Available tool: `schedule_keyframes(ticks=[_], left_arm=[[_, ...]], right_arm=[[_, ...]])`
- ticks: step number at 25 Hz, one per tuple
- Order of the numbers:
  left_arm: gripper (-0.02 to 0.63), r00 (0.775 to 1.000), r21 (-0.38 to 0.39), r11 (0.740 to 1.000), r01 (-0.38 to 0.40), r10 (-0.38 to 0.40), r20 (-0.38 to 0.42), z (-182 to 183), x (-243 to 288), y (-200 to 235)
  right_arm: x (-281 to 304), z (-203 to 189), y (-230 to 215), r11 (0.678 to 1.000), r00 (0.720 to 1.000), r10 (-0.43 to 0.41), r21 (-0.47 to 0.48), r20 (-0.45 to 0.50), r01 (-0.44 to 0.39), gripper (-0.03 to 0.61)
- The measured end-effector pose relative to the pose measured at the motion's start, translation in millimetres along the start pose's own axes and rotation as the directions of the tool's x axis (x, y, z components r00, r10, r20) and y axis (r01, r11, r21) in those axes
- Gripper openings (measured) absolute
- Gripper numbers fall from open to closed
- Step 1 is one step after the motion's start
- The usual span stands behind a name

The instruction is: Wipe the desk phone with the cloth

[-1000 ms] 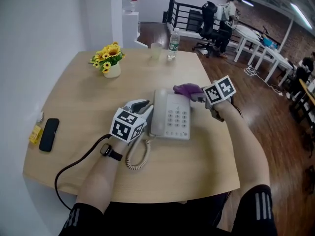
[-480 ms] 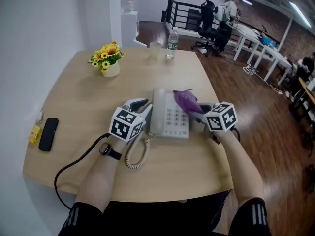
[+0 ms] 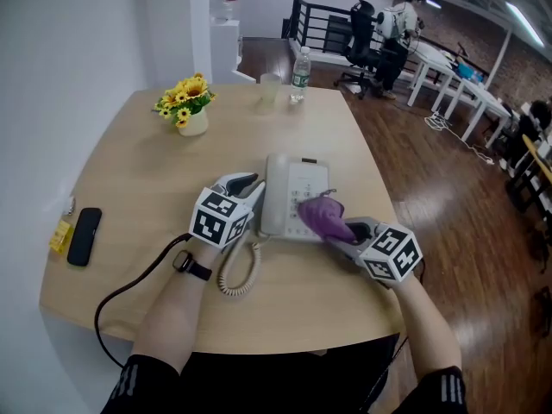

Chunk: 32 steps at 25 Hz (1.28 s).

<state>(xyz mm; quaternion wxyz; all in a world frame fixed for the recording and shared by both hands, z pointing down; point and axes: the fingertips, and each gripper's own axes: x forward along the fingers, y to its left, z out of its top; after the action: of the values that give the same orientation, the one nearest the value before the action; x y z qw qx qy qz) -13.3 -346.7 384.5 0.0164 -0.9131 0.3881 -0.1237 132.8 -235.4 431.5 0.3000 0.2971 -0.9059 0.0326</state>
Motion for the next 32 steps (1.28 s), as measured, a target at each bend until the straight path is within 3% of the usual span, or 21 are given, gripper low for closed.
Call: schedule_keyframes(ticks=[6, 9, 12, 15, 20, 25, 32], left_arm=[[0.063, 1.0, 0.0, 1.0, 0.001, -0.001, 0.0, -0.1, -0.2, 0.3], [0.063, 1.0, 0.001, 1.0, 0.001, -0.001, 0.0, 0.1, 0.4, 0.4], [0.063, 1.0, 0.0, 1.0, -0.001, 0.001, 0.0, 0.0, -0.1, 1.1], [0.063, 1.0, -0.001, 1.0, -0.001, 0.001, 0.0, -0.7, -0.2, 0.2], [0.063, 1.0, -0.002, 1.0, 0.001, -0.001, 0.0, 0.4, 0.1, 0.2], [0.063, 1.0, -0.002, 1.0, 0.003, -0.003, -0.001, 0.8, 0.5, -0.3], [0.063, 1.0, 0.001, 1.0, 0.0, 0.0, 0.0, 1.1, 0.4, -0.5]], right_arm=[[-10.1, -6.9, 21.8, 0.996, 0.994, 0.073, -0.047, -0.077, -0.076, 0.117], [-22.2, 25.0, -6.3, 1.0, 1.0, -0.001, -0.024, 0.028, 0.002, 0.117], [-20.7, 61.3, -54.7, 0.993, 0.986, -0.108, 0.052, 0.128, 0.102, 0.117], [1.1, 78.3, -90.7, 0.984, 0.98, -0.17, 0.07, 0.108, 0.163, 0.117], [48.8, 77.4, -120.4, 0.974, 0.974, -0.227, 0.023, -0.024, 0.227, 0.117], [55.7, 70.8, -93.4, 0.983, 0.981, -0.178, -0.052, -0.081, 0.174, 0.117], [35.8, 47.0, -31.3, 0.987, 0.991, -0.114, -0.12, -0.065, 0.105, 0.117]])
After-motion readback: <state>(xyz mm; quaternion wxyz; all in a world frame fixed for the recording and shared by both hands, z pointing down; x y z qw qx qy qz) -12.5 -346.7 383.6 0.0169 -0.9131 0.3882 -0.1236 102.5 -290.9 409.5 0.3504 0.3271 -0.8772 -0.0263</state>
